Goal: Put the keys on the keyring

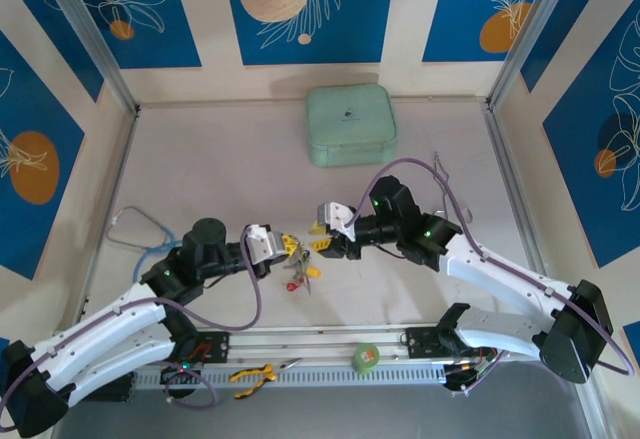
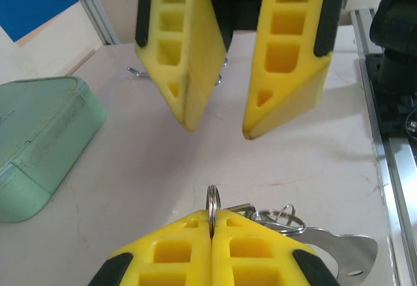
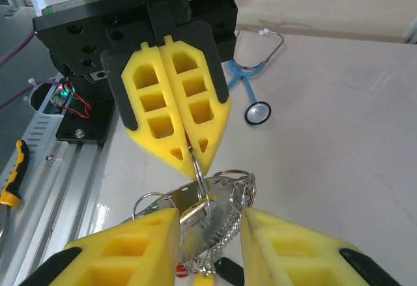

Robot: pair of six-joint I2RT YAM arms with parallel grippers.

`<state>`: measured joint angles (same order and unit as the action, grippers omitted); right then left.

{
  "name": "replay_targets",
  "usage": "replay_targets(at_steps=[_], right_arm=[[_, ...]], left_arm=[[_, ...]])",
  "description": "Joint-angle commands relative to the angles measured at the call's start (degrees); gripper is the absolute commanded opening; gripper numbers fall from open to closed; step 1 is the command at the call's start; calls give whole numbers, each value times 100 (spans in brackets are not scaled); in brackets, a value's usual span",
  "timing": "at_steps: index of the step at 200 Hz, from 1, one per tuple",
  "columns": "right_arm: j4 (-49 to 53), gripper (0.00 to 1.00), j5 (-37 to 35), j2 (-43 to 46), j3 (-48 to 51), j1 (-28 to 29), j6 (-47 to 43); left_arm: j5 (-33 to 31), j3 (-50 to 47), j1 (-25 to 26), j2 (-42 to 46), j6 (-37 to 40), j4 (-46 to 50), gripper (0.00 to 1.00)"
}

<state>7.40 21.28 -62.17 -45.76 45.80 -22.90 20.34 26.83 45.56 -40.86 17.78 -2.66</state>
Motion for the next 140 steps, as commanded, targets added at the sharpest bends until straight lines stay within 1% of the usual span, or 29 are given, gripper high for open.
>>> replay_targets(at_steps=[1, 57, 79, 111, 140], right_arm=[[-303, 31, 140, -72, 76, 56, 259], [-268, 30, 243, -351, -54, 69, 192], [-251, 26, 313, -374, -95, 78, 180], [-214, 16, 367, -366, -100, 68, 145], [-178, 14, 415, -358, -103, 53, 153]], left_arm=[[128, -211, 5, 181, -422, -1030, 0], [295, -344, 12, 212, -513, -1296, 0], [339, -352, 7, 201, -527, -1298, 0], [362, -332, 11, 199, -496, -1247, 0], [389, -307, 6, 201, -488, -1215, 0]])
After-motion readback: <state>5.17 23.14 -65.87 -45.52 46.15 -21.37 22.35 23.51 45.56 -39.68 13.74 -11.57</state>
